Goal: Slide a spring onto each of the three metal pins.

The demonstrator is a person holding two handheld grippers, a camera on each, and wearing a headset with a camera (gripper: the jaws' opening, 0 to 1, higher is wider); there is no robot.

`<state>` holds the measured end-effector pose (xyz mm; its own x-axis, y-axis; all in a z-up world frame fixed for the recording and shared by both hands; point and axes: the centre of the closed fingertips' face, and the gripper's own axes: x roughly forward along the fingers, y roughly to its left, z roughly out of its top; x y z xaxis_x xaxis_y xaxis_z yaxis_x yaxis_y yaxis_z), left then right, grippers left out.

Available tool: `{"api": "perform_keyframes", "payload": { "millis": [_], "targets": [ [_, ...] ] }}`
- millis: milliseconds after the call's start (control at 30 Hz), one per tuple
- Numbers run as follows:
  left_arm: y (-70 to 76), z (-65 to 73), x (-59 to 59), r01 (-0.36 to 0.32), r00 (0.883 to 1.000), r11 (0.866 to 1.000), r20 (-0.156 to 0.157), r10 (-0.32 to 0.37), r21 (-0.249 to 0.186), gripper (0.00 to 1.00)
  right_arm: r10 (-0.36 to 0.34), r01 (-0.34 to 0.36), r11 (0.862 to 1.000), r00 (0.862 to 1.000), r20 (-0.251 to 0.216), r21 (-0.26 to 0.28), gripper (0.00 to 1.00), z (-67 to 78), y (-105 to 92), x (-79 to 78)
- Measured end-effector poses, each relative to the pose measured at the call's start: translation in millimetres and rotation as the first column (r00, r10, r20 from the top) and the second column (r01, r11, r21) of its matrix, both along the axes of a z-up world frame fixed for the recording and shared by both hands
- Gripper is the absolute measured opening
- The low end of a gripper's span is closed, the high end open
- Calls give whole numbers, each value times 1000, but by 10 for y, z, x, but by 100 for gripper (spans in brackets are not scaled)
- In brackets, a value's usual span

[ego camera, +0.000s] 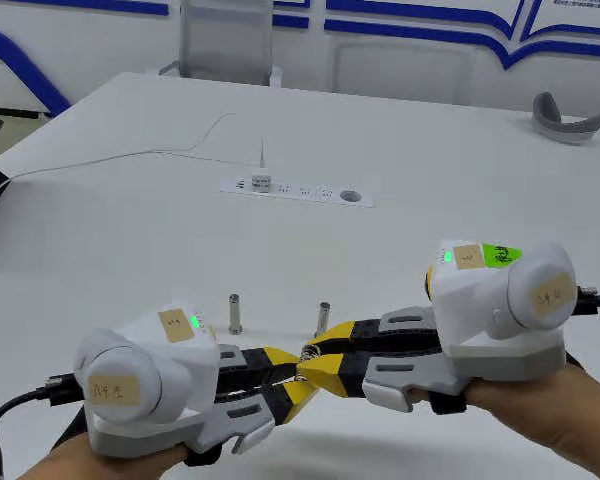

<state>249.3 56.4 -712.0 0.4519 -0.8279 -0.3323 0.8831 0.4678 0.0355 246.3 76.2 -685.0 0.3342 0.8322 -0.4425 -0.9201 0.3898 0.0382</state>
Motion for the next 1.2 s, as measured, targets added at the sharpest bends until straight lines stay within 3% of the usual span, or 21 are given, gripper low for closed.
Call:
{"api": "perform_keyframes", "payload": {
  "millis": [200,400,633,833,933,1200],
  "targets": [
    [35,19,33,-16,1000,1000,-6,16,-13,18,-3,3,1000,1000,1,3,12,-5,31,46],
    [117,22,70,-15,1000,1000,-5,15,2,23,-5,5,1000,1000,5,5,12,17,40,87],
    [327,-55,44,-3,1000,998,-6,3,61,31,-4,4,1000,1000,10,3,12,22,45,125],
    [610,-33,179,-133,991,991,-5,133,19,34,-4,4,1000,1000,13,3,12,17,98,175],
    [694,-46,189,-173,985,985,4,173,17,37,-2,2,1000,1000,20,6,12,49,125,205],
    [761,-80,157,-220,975,975,-2,220,-1,44,-15,14,1000,999,47,15,12,137,175,363]
  ]
}}
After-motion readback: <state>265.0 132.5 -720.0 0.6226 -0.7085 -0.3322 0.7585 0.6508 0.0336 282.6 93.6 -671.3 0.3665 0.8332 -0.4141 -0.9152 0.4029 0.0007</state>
